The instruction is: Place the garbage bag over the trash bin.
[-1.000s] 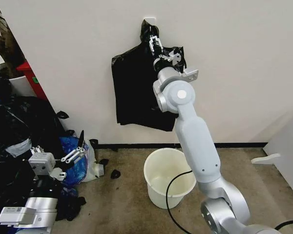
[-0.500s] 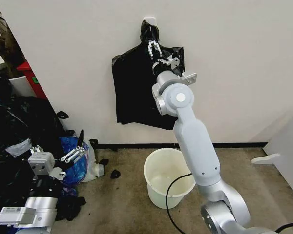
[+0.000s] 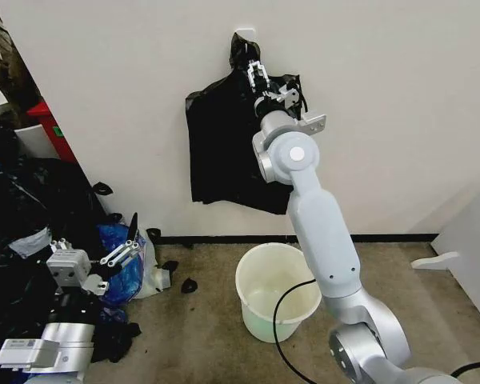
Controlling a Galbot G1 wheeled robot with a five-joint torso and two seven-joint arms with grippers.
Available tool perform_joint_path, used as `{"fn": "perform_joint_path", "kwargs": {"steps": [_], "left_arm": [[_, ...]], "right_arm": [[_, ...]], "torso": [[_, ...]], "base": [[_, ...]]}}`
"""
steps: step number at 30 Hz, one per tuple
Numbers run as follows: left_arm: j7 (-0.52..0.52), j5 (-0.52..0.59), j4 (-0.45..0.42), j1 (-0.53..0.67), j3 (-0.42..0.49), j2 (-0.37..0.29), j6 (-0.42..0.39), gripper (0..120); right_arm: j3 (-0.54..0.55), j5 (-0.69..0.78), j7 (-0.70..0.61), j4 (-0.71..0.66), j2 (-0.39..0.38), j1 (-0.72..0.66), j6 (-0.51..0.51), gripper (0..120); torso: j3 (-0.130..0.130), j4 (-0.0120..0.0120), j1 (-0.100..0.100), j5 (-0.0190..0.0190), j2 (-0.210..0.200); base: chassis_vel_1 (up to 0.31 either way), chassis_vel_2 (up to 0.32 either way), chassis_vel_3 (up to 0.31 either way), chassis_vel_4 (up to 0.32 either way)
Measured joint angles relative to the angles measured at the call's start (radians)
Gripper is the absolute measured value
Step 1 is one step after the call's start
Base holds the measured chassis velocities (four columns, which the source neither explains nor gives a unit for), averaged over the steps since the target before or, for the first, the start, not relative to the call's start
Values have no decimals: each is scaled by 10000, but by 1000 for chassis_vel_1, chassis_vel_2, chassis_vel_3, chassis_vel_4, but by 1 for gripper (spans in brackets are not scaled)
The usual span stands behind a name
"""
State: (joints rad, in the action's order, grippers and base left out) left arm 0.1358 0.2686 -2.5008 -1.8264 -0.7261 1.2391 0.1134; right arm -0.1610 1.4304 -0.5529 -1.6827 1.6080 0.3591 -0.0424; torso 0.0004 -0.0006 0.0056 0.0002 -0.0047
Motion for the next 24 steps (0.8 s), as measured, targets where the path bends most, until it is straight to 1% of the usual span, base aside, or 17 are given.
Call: {"fn": "perform_joint_path", "kwargs": {"steps": [1, 8, 9, 14, 15, 18, 20, 21, 24], "left_arm": [[0, 0, 0, 0, 0, 0, 0, 100], [0, -12, 0, 6, 14, 48, 14, 100], [0, -12, 0, 6, 14, 48, 14, 100], [0, -25, 3, 7, 19, 63, 36, 100], [0, -25, 3, 7, 19, 63, 36, 100], [2, -28, 6, 12, 19, 76, 38, 100], [3, -28, 6, 14, 19, 81, 39, 100], [5, -28, 7, 16, 19, 90, 42, 100], [12, -28, 8, 36, 28, 115, 48, 100]], "right_arm": [[0, 0, 0, 0, 0, 0, 0, 75], [58, 17, 5, 27, 0, -102, 2, 45], [58, 17, 5, 27, 0, -102, 2, 45], [39, 30, 93, 140, 16, -143, 42, 23], [39, 30, 93, 140, 16, -143, 42, 23], [-6, 154, 135, 203, 13, -149, 60, 8], [-7, 157, 139, 207, 12, -148, 62, 6], [-7, 158, 155, 206, 12, -143, 70, 1], [-8, 193, 170, 127, -11, -33, 125, 0]], "torso": [[0, 0, 0, 0, 0], [0, 0, 0, 0, 0], [0, 0, 0, 0, 0], [0, 0, 0, 0, 0], [0, 0, 0, 0, 0], [0, 0, 0, 0, 0], [0, 0, 0, 0, 0], [0, 0, 0, 0, 0], [0, 0, 0, 0, 0]], "base": [[0, 0, 0, 0], [0, 0, 0, 0], [0, 0, 0, 0], [0, 0, 0, 0], [0, 0, 0, 0], [0, 0, 0, 0], [0, 0, 0, 0], [0, 0, 0, 0], [0, 0, 0, 0]]}}
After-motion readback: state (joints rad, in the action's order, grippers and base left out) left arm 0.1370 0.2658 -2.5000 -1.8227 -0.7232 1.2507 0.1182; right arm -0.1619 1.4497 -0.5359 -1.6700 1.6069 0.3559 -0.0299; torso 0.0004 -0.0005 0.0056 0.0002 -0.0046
